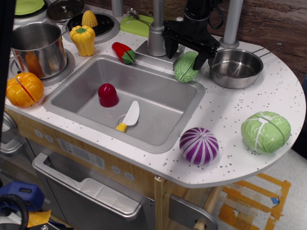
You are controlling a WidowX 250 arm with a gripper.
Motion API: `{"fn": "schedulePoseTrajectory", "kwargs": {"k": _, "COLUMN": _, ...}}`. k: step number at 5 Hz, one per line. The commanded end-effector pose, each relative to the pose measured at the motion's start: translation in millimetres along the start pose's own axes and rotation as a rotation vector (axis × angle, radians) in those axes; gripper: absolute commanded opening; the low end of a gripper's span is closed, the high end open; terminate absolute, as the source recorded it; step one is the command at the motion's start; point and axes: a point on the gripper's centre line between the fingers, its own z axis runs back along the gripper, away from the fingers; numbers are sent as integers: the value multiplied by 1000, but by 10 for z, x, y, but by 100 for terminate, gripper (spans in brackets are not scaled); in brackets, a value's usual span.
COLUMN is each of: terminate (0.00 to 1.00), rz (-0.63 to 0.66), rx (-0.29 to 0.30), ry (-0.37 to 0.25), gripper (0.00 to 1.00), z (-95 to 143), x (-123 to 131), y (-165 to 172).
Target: Put green squash in pot or pan
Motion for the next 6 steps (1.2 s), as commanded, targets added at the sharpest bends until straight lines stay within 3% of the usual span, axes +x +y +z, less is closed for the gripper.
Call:
{"fn": "schedulePoseTrajectory", "kwargs": {"k": 1, "terminate": 0, "rz": 37, "rx": -33, "ry": -64, "gripper": 100, "z": 40, "x": 67, "y": 32}}
{"fn": "schedulePoseTrajectory", "kwargs": {"k": 2, "terminate": 0, "rz": 60, "rx": -88, "ry": -62, "gripper": 100, "z": -77, "x": 13, "y": 25}}
{"fn": "schedulePoseTrajectory", "kwargs": {"k": 4, "terminate": 0, "rz": 100, "rx": -129, "ry": -42, "gripper": 100, "z": -167, "x": -28, "y": 33}}
{"fn": "schedulePoseTrajectory", "kwargs": {"k": 5, "terminate": 0, "rz": 119, "rx": -121, "ry": -3, "gripper": 0, "z": -49, "x": -65, "y": 10}}
{"fn": "schedulePoseTrajectory", "kwargs": {"k": 6, "terminate": 0, "rz": 153, "rx": -68, "ry": 57, "gripper": 0, "z": 148, "x": -151, "y": -9}}
